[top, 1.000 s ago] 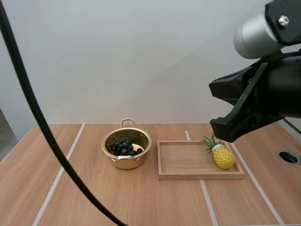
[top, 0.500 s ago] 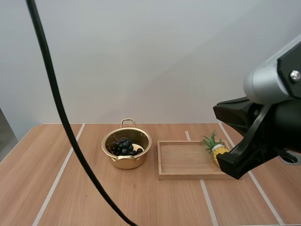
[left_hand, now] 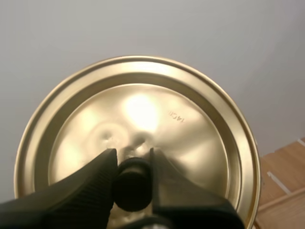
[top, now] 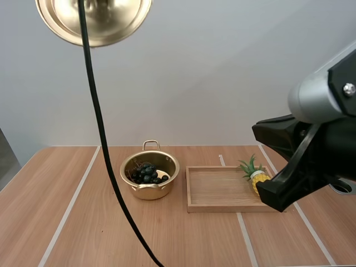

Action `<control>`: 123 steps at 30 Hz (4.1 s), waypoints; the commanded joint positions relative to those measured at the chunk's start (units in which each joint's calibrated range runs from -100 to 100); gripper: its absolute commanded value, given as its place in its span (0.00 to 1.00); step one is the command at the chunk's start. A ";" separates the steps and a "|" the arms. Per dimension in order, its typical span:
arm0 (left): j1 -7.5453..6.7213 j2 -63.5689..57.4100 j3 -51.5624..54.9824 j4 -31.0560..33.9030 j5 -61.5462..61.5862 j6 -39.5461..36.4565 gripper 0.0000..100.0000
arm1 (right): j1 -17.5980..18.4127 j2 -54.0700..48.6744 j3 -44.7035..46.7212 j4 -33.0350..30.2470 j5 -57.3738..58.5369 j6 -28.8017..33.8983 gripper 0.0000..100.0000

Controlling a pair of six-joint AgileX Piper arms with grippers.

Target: Open the pot, put the grape inside, and close it

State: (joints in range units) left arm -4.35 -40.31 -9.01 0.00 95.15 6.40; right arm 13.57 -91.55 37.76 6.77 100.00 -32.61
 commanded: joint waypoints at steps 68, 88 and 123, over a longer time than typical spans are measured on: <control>-0.04 46.79 22.46 -14.99 -3.18 36.99 0.00 | -0.41 -0.54 2.85 0.19 0.00 0.17 0.00; 0.17 49.88 22.46 -16.56 -4.08 37.32 0.00 | -0.41 -0.54 2.85 0.19 0.00 0.17 0.00; 1.74 53.16 22.92 -15.06 -0.84 36.64 0.00 | -0.41 -0.54 2.83 1.54 0.00 0.17 0.00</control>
State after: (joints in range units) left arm -2.61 12.33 13.98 -17.24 93.53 43.97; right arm 13.34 -91.79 40.48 8.10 100.00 -32.61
